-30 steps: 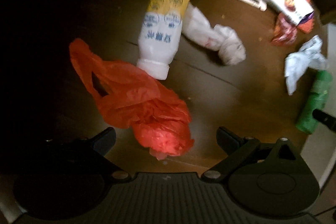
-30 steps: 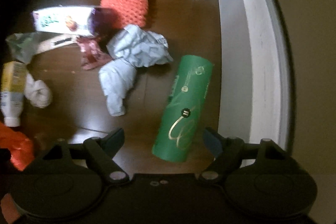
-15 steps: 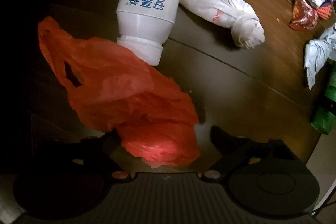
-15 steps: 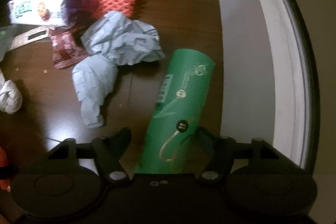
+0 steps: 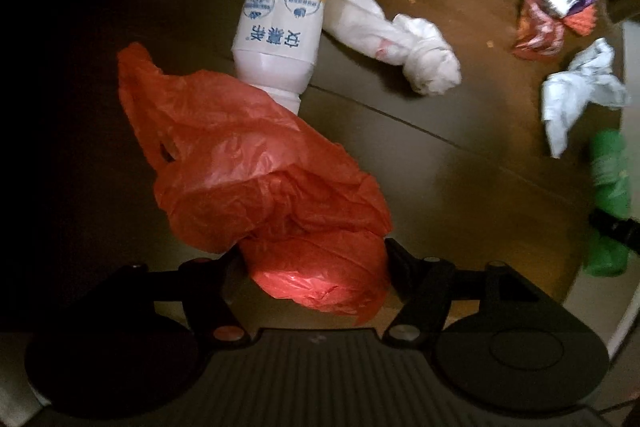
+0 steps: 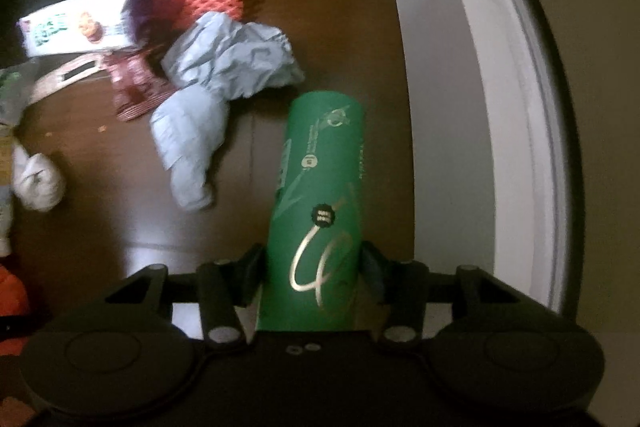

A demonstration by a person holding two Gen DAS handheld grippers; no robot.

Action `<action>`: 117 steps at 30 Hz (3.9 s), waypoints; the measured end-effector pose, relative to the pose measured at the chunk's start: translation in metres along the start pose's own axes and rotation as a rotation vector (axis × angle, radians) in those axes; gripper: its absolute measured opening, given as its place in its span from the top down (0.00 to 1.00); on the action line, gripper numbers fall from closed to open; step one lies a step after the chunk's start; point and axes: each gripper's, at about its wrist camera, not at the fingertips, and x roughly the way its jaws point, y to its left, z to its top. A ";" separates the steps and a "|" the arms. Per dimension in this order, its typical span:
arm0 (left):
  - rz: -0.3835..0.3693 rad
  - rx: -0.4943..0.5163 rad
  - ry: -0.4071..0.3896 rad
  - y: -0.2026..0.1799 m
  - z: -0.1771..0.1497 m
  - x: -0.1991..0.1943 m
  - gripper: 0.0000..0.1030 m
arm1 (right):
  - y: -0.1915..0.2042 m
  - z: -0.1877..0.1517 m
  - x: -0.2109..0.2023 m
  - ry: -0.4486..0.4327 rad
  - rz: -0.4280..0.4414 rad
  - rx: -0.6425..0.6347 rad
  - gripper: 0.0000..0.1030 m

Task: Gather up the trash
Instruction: 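Grasp the green can with the right gripper while the left gripper grasps the red plastic bag, then lift the green can and red bag up over the teal wastebasket, then open the right gripper to drop the green can into the wastebasket, then open the left gripper to drop the red plastic bag into the wastebasket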

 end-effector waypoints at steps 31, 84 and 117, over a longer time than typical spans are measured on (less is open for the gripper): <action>-0.203 0.308 -0.322 -0.029 -0.046 -0.480 0.33 | 0.082 0.022 -0.459 -0.267 0.302 0.023 0.53; -0.057 0.488 -0.510 -0.241 0.235 -0.726 0.32 | 0.135 0.357 -0.653 -0.534 0.169 -0.495 0.53; -0.246 0.376 -0.571 -0.181 0.199 -0.749 0.25 | 0.093 0.326 -0.671 -0.582 0.343 -0.488 0.30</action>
